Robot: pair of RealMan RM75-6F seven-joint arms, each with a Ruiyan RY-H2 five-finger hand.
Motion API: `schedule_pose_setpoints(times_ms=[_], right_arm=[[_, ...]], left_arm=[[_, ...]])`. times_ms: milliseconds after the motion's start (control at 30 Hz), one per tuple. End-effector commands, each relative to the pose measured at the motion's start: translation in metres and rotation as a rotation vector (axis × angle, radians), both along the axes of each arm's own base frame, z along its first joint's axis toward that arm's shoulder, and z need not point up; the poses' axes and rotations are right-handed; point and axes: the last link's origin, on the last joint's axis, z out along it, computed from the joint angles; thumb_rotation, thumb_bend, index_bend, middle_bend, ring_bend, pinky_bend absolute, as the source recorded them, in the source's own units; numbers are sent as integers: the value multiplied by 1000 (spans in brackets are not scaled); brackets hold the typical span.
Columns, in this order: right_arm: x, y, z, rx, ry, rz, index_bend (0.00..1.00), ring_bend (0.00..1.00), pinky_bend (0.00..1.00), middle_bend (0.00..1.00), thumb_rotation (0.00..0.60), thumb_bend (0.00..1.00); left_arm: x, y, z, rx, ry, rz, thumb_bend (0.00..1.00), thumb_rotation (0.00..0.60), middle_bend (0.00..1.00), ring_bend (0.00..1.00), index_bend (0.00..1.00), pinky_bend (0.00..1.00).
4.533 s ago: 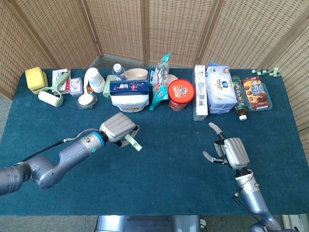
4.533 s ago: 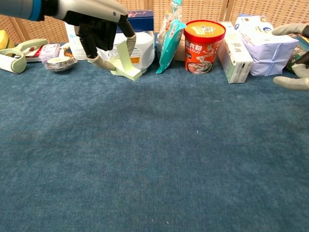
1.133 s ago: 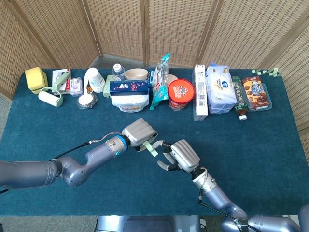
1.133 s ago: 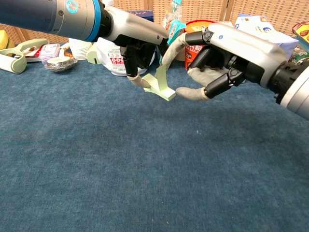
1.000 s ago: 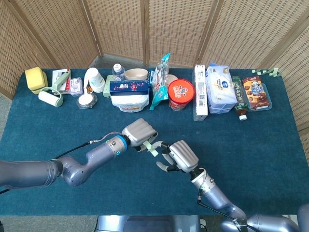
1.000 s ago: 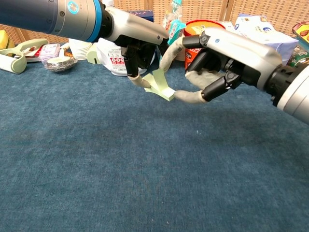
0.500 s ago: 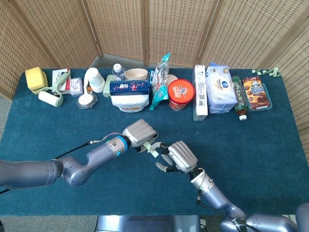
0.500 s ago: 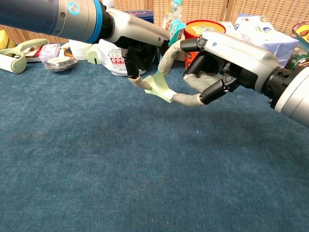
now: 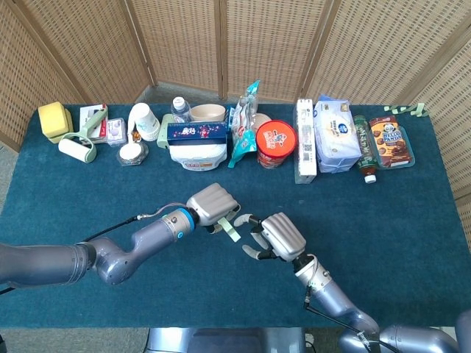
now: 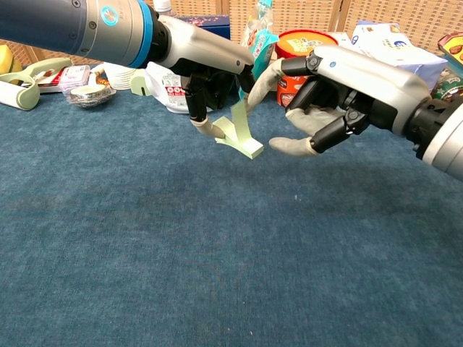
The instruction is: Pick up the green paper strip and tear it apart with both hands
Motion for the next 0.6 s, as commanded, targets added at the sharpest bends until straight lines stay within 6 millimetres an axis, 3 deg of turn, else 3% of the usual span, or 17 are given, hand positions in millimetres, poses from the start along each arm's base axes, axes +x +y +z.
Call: schedule_pose_setpoints(times_ms=[33,600], right_arm=[[-1,-1,0,2,-2,-2,346,924,1000,932,600,319],[9,0,-8,31,-1,19,339,924,1000,931,600,319]], left_arm=[[0,0,-1,0,-1,0,460,600,1000,1000,623,1000],[3,4,-4,8,-15,4,460,600,1000,1000,623,1000]])
